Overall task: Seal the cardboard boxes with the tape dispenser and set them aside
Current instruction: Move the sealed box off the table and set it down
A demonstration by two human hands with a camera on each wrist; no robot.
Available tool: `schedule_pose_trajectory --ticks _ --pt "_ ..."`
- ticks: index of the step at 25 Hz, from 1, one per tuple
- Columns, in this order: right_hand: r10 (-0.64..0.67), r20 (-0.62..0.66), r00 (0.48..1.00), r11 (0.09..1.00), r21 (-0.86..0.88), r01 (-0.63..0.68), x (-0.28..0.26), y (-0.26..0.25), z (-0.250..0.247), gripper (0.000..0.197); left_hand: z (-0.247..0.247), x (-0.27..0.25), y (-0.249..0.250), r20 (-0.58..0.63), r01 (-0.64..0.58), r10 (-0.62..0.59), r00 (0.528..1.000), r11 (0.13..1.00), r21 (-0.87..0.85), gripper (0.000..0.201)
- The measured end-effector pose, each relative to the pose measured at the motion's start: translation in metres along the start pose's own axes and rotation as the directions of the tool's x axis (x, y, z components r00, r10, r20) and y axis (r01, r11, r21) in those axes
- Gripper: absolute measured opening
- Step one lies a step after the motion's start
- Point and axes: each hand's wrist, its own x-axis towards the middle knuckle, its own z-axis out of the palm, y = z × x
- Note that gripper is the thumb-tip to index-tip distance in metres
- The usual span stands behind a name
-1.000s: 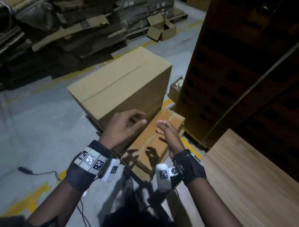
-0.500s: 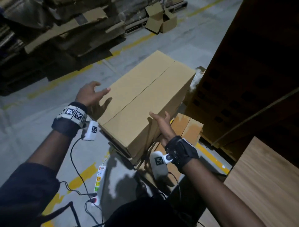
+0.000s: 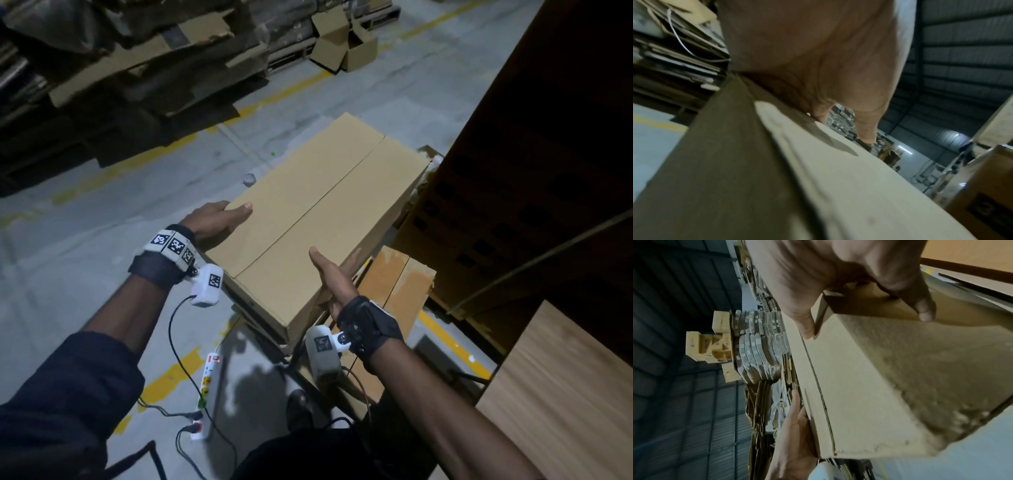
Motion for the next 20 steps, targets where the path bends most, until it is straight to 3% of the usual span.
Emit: schedule_pose_trajectory --ticks 3,7,9,13,18,20 --pt "-0.071 -0.028 0.997 0.995 0.070 0.073 0.004 -0.004 -0.016 0.142 0.012 -0.024 0.015 0.037 0.027 -0.022 0.999 0.986 -0.163 0.100" --pt "-0.203 -0.086 0.975 0.973 0.097 0.211 -0.024 -0.025 -0.044 0.122 0.036 -0.063 0.029 0.096 0.080 -0.047 0.994 0.925 -0.372 0.104" --pt "-0.278 -0.101 0.955 0.941 0.172 0.292 -0.043 -0.039 -0.060 0.110 0.046 -0.082 0.039 0.106 0.044 0.001 0.994 0.904 -0.425 0.104" --pt "-0.399 -0.195 0.896 0.870 0.227 0.437 -0.078 -0.059 -0.101 0.095 0.072 -0.113 0.069 0.096 -0.040 0.095 0.991 0.884 -0.466 0.101" --pt "-0.436 -0.312 0.844 0.839 0.200 0.507 -0.131 -0.060 -0.177 0.080 0.121 -0.151 0.110 0.140 -0.111 0.182 0.973 0.906 -0.409 0.115" --pt "-0.433 -0.330 0.838 0.838 0.193 0.510 -0.155 -0.052 -0.216 0.074 0.147 -0.172 0.127 0.160 -0.144 0.213 0.964 0.922 -0.359 0.106"
